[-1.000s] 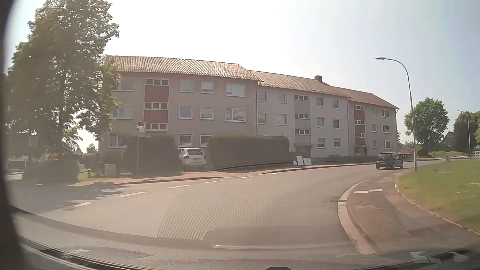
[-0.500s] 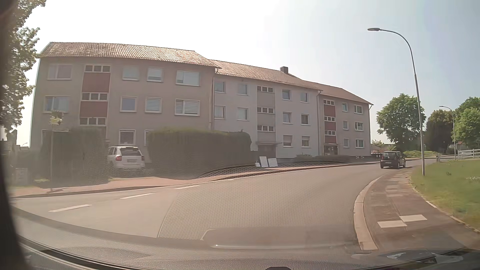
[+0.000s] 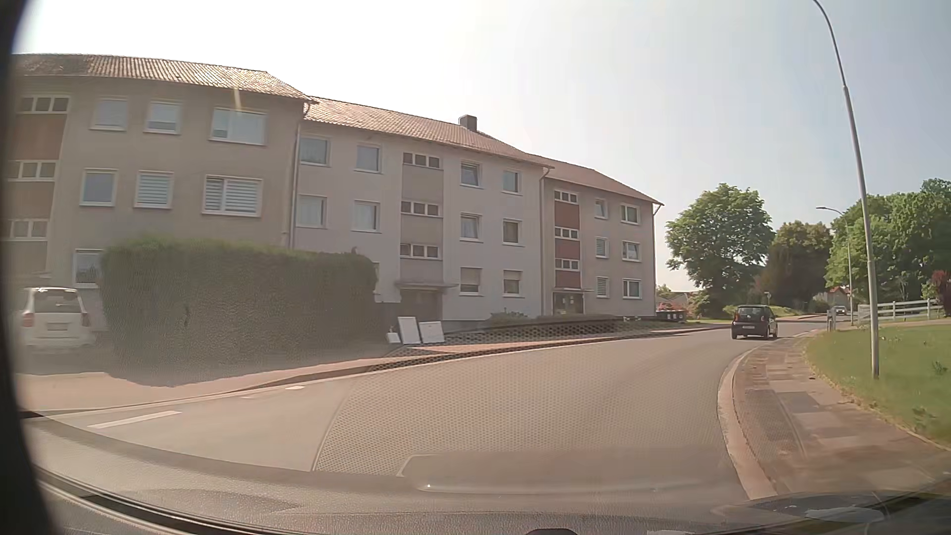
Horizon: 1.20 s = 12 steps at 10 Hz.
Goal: Follow the waypoints while adhering to traffic rules and regulations
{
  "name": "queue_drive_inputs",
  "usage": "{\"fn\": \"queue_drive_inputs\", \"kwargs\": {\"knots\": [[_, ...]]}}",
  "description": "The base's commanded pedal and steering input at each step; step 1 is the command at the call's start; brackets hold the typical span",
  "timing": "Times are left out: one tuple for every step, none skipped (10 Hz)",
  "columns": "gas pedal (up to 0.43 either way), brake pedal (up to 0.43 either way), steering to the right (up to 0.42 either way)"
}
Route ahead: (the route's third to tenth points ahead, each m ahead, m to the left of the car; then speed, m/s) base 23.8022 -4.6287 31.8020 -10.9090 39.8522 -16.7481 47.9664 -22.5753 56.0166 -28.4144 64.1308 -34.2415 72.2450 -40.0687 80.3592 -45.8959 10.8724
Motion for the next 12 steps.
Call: {"fn": "queue_drive_inputs", "kwargs": {"knots": [[0.177, 0.000, 0.154], [0.189, 0.000, 0.150], [0.189, 0.000, 0.145], [0.189, 0.000, 0.141], [0.197, 0.000, 0.137], [0.209, 0.000, 0.132], [0.209, 0.000, 0.125], [0.209, 0.000, 0.121], [0.209, 0.000, 0.119], [0.209, 0.000, 0.115], [0.209, 0.000, 0.111], [0.220, 0.000, 0.106]]}}
